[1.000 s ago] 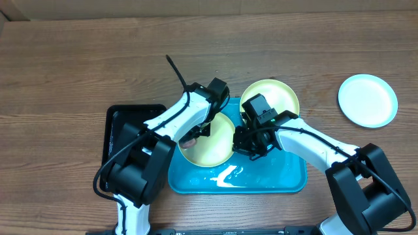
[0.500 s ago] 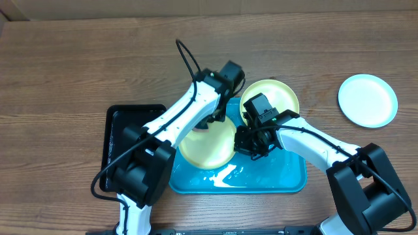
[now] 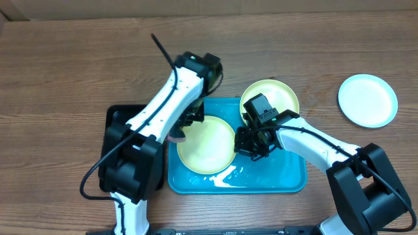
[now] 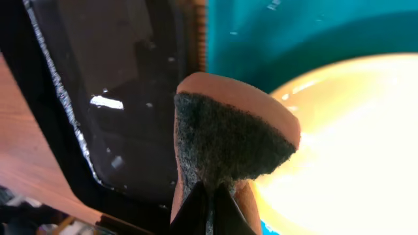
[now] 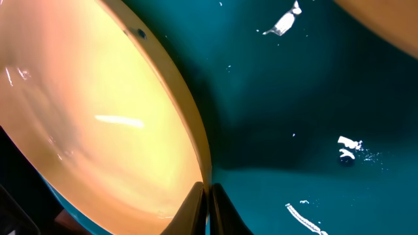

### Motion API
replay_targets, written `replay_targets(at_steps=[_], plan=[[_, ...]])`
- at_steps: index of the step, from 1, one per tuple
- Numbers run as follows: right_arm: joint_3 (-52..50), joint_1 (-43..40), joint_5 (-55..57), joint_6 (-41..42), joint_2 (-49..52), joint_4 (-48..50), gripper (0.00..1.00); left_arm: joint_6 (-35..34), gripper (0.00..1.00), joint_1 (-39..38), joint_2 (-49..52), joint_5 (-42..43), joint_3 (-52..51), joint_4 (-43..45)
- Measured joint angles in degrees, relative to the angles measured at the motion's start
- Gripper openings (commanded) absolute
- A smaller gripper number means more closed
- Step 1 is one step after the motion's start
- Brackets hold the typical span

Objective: Clean dirty plates on tray and stack at the side
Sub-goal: 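Move the sponge back over the black tray with the left gripper, then lift the yellow plate off the blue tray with the right gripper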

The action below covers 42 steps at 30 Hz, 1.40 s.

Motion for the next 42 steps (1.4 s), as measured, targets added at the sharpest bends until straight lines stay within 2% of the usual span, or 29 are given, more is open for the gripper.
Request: replay_targets(at_steps=[8,15,21,26,35,42], plan=[[0.0,0.0,-0.3,-0.9,0.0,0.0,0.04,-1.2,0.04,9.2,-8.5,0.6,-1.4,0.7],[0.0,0.0,-0.6,-1.9,0.0,-0.3,0.04,-0.6,0.04,18.0,-18.2,3.5,-17.7,11.3],[0.0,0.0,-0.6,-2.6,0.0,-0.4,0.04,2.2,0.04,18.5,-18.9,6.5,-30.6,21.7],[0.0,0.0,-0.8,-2.8,0.0,-1.1,0.04,3.1,0.04,19.8,-18.9,7.5,-36.2,27.0],[0.3,0.0,-0.7,-5.0,0.0,-1.7,0.04,4.9,0.04,23.1,-18.9,9.2,-39.4,31.0],[8.7,0.1,3.3,-9.7,0.0,-11.1,0.04,5.2,0.04,23.1,-18.9,9.9,-39.5,31.5]])
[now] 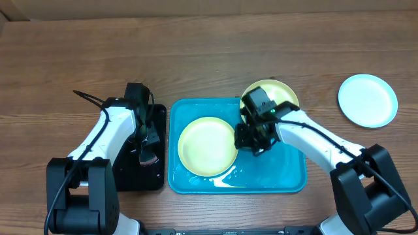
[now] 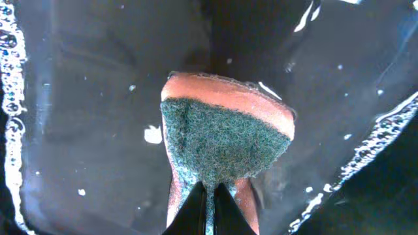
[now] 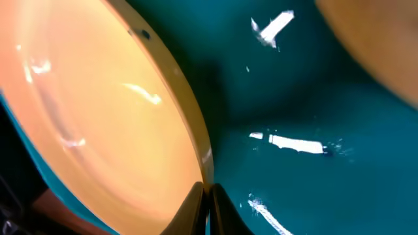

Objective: Clean dirty plates on tray and stack at the side
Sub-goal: 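Lift the yellow plate off the blue tray with the right gripper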

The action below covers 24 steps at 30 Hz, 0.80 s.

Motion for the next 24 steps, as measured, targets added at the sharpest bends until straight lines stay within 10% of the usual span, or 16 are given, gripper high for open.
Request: replay_targets(at_steps=[24], plan=[[25.0,6.9,31.0,-7.8,0.0,-27.8,0.04,0.0,0.04,0.0,0.0,0.8,0.0,0.4]])
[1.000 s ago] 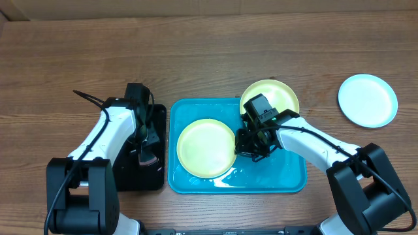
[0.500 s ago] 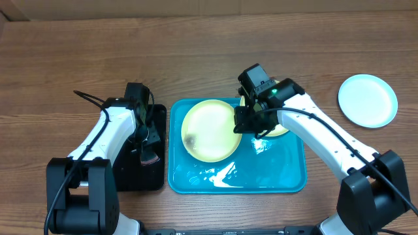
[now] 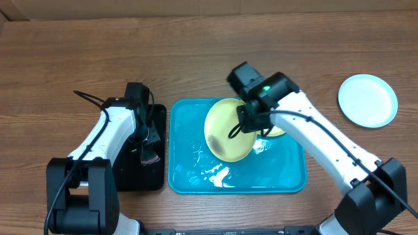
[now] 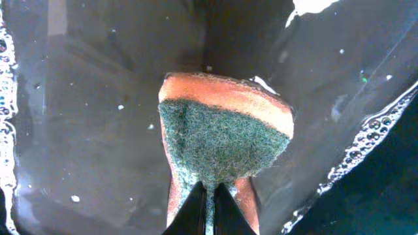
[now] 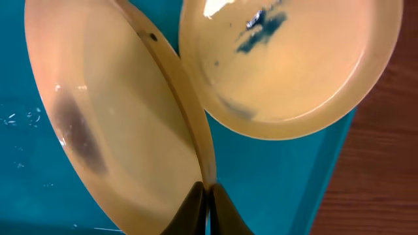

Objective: Clean dirty plates on tray and stack at the side
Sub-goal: 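Lift the yellow plate off the blue tray with the right gripper, then carry the yellow plate right toward the white plate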

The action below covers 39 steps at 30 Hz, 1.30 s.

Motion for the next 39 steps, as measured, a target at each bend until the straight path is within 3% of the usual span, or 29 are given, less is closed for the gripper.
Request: replay_targets(at_steps=[6,23,30,39], plan=[[4.2,8.8,12.0,-0.7,0.0,-4.0,0.04,0.0,0.04,0.0,0.0,0.0,0.0,0.0],[4.2,25.7,43.1,-2.6,0.0,-11.1,0.04,0.0,0.04,0.0,0.0,0.0,0.0,0.0],[4.2,30.7,49.0,-3.7,0.0,-12.3,0.04,0.0,0.04,0.0,0.0,0.0,0.0,0.0],[4.2,31.3,51.1,-3.7,0.0,-13.2,0.04,0.0,0.04,0.0,0.0,0.0,0.0,-0.5]])
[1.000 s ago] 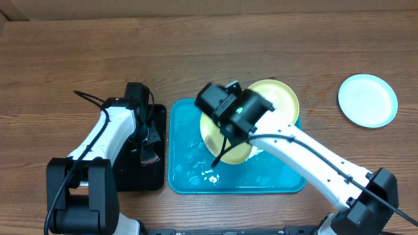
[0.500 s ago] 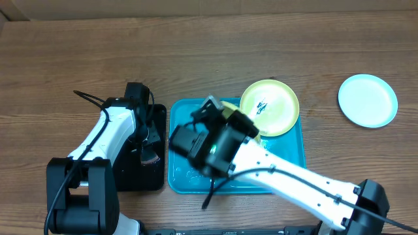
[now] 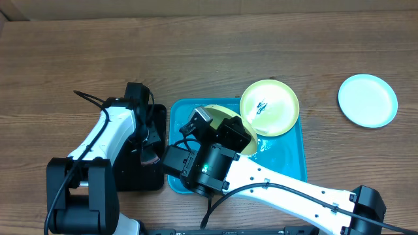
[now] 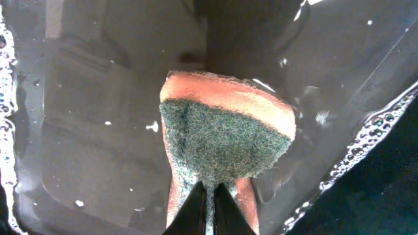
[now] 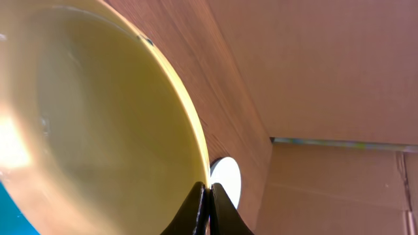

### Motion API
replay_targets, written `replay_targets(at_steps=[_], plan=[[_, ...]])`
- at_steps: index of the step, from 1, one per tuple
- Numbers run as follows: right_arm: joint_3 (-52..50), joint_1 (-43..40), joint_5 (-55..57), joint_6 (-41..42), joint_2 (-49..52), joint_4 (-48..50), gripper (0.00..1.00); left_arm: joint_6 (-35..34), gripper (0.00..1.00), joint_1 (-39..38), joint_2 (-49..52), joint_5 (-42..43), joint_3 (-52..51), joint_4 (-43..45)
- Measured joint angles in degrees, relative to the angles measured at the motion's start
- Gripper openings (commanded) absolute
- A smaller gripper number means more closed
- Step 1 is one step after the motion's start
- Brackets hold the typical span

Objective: Clean dirty plates on tray and stack at the side
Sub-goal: 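Carry the yellow plate right toward the white plate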

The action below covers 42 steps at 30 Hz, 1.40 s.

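Note:
My right gripper (image 5: 208,196) is shut on the rim of a yellow plate (image 5: 98,124). It holds the plate tilted, high above the blue tray (image 3: 284,156). In the overhead view the raised arm covers most of that yellow plate (image 3: 222,112). A second yellow plate (image 3: 269,108) with blue smears rests on the tray's far right corner. My left gripper (image 4: 210,196) is shut on an orange and green sponge (image 4: 222,130) inside the black water basin (image 3: 124,176).
A pale round plate (image 3: 368,100) lies on the wooden table at the far right, also seen as a pale plate (image 5: 225,176) past the held rim. Brown cardboard walls stand behind the table. Water films the blue tray.
My right arm has risen from just over the tray to much nearer the overhead camera, with the yellow plate in its grip. The left gripper and sponge stay in the basin.
First my left gripper held the sponge at the plate's left edge in the blue tray, with my right gripper shut on that plate's rim. Then the sponge was in the black basin. Later the plate hung tilted above the tray, and now it is high up.

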Motion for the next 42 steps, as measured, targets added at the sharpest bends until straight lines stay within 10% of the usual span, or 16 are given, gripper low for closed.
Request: replay_targets(at_steps=[22,42], plan=[[3.6,-3.6,-10.6,12.9,-0.4,-0.8,0.04,0.0,0.04,0.0,0.0,0.0,0.0,-0.6],[3.6,-51.0,-61.4,21.9,-0.4,21.4,0.04,0.0,0.04,0.0,0.0,0.0,0.0,-1.0]])
